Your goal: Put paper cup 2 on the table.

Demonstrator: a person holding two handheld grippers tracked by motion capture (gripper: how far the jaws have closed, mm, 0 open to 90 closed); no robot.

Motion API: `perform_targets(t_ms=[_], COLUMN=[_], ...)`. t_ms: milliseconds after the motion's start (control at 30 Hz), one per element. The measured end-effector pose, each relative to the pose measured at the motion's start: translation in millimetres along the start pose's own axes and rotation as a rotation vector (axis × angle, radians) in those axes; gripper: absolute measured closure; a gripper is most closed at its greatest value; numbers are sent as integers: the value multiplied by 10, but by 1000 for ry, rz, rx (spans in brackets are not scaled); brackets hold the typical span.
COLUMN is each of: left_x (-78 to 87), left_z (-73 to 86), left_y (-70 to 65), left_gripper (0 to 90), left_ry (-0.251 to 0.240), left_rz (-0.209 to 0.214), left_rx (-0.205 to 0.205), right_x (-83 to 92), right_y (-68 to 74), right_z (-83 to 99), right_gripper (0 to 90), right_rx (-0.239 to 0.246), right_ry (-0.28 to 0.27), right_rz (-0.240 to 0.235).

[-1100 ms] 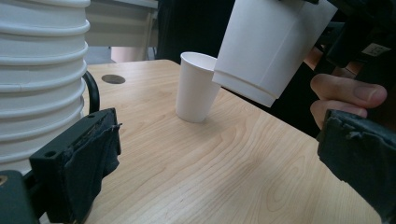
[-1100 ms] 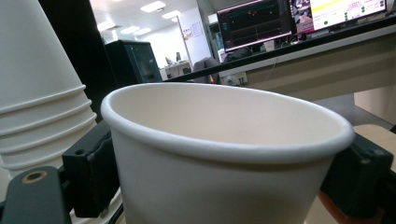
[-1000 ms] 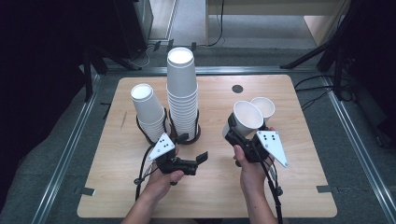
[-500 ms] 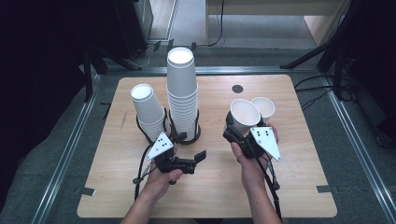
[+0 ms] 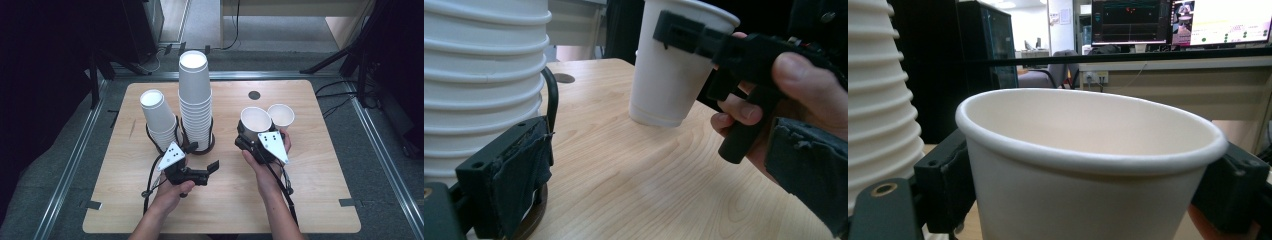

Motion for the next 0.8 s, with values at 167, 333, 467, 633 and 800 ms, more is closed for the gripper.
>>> perform_targets(t_ms=[167,333,467,633,800], left_x=[-4,1,-1,-1,-4], left_z=[3,5,9,10,12], left_y=[6,22,21,13,18], left_gripper=[0,0,0,0,0], left_ry=[1,1,2,2,2], left_rz=[-4,-6,-6,-4,-5], left_rx=[0,0,0,-1,2], right_x=[-82,-157,-208,-259,-276], right_y=[11,12,13,12,39], right_z=[87,144,210,331,401], right_gripper=[124,123,121,122,123], right_rx=[11,13,42,93,129], right_ry=[-7,-21,-15,23,29], right_rz=[-16,-26,-27,-22,-35])
Point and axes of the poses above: each handheld gripper's, and its own axes: x roughly backward along the jaws, z roughly out of its underside, y roughly to its left, the point moved 7 cm from there along -x, roughly forward along the jaws, and after that the axes turned 4 degrees about y, right-handed, at the moved point
